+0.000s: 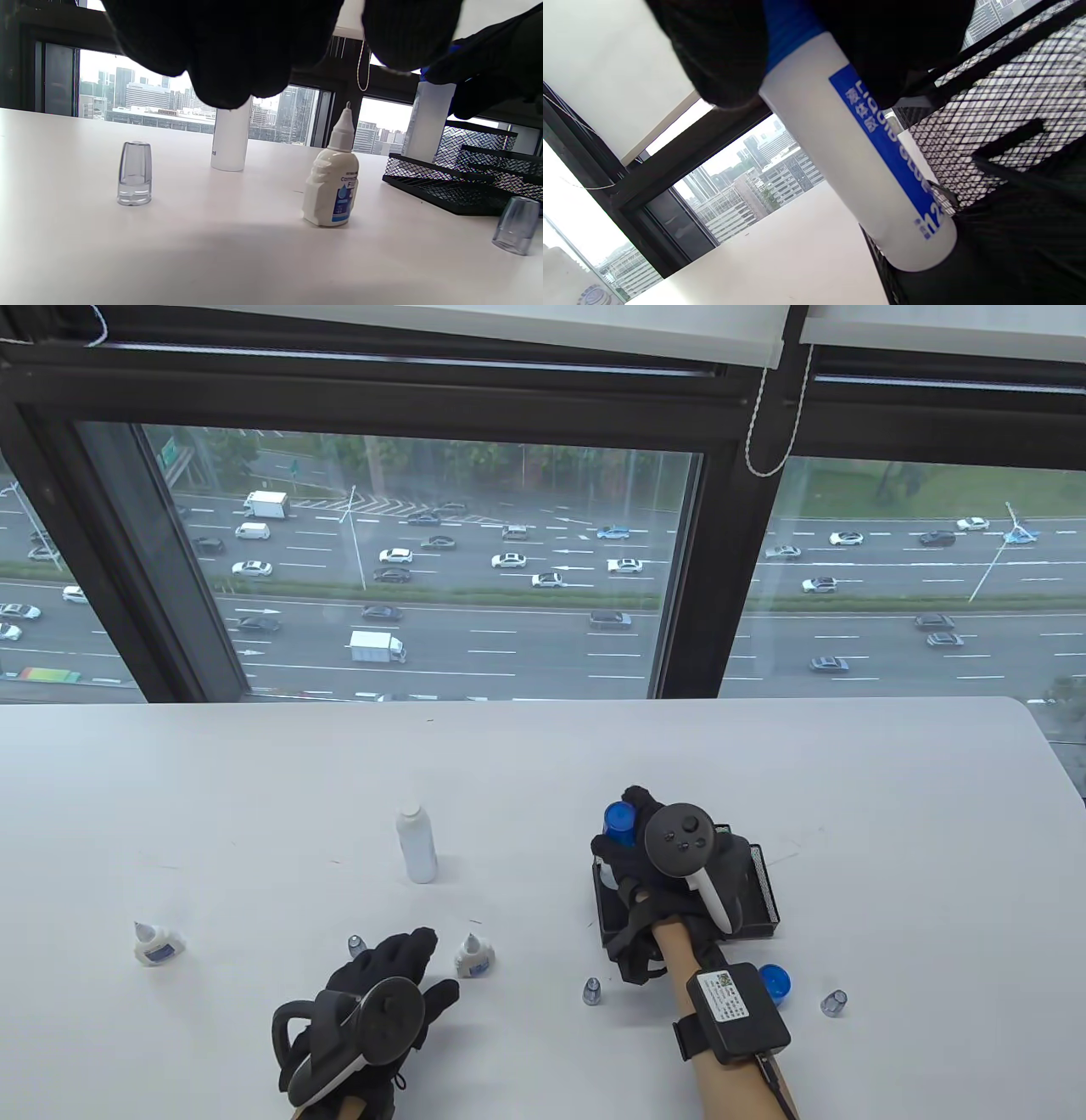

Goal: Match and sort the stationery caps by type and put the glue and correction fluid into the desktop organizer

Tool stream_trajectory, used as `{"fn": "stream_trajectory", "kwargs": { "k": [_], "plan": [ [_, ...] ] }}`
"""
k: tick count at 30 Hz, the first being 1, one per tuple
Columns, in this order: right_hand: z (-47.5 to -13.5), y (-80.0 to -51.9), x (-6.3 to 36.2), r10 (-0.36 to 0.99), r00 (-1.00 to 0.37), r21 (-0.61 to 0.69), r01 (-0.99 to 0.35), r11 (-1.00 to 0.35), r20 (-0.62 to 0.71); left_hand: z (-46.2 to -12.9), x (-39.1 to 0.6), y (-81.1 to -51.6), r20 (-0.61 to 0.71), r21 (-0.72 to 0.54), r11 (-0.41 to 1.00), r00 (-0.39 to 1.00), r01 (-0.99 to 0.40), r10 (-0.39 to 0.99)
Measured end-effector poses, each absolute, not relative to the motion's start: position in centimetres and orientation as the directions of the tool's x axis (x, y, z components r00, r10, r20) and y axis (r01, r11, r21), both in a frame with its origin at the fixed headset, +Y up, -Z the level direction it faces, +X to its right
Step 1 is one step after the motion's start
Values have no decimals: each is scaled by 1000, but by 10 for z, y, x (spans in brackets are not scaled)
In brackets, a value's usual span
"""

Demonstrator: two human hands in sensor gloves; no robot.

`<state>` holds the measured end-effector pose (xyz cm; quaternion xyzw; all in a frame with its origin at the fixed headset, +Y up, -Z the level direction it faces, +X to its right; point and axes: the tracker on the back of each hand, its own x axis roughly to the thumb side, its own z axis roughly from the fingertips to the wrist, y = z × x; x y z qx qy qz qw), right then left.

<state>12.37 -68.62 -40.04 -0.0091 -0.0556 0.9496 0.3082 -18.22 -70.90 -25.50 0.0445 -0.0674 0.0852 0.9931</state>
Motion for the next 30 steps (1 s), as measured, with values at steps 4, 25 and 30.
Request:
{"fn": "stream_trajectory", "kwargs": {
  "k": [4, 25, 30],
  "plan": [
    [-400, -690, 120, 550, -835, -114, -550, -827, 34, -256, -184, -709, 132, 77, 981, 977, -176, 165],
    [-372, -647, 130, 607, -785, -109, -619, -778, 127, -255, -187, -709, 129, 47, 970, 964, -240, 232],
    [-338, -616, 129, 582, -782, -74, -609, -790, 225, -254, -189, -707, 124, 54, 965, 960, -257, 249]
  ]
}}
